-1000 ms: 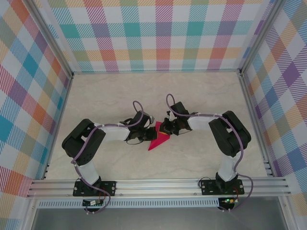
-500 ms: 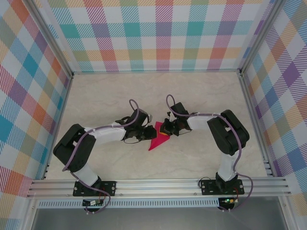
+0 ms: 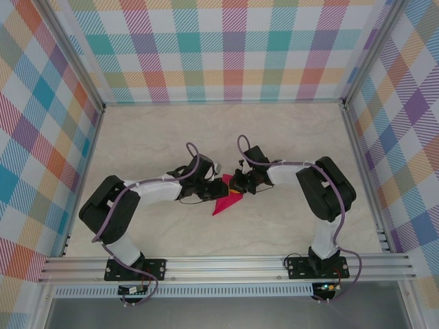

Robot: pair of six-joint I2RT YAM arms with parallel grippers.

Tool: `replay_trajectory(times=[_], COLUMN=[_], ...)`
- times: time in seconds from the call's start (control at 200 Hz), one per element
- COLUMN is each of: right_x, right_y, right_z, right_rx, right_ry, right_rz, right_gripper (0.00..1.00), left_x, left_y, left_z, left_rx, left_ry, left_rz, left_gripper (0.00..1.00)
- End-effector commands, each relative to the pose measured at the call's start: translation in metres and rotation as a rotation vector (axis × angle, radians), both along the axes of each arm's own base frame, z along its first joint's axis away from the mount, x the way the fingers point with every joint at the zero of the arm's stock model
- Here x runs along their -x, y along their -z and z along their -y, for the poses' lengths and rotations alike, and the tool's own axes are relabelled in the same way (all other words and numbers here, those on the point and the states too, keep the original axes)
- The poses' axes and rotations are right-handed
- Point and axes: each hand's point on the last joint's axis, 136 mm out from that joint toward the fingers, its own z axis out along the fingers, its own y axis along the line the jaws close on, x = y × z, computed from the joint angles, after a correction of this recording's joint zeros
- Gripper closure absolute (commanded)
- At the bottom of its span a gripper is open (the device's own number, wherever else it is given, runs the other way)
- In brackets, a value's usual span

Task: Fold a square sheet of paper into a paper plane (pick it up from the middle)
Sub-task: Fourth fold the wing at the center of the table.

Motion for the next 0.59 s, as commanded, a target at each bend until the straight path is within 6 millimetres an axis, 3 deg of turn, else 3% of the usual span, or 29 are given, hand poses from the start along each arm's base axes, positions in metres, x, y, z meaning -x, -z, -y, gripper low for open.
replay_trajectory(times=[0.0, 0.59], right_x=[0.013, 0.017], right_y=[0.042, 0.051], right_z=[0.024, 0.03], right_rx=[0.156, 0.196], right_ry=[0.044, 0.058], right_rz=[-0.085, -0.11], right_gripper=[0.95, 0.95], left_x=[0.009, 0.03], left_y=[0.012, 0.048], left_z=[0.0, -0.023], left_rx=[-0.006, -0.126], left_ry=[0.015, 0.005], left_rz=[-0.046, -0.125], left_gripper=[0.86, 0.88])
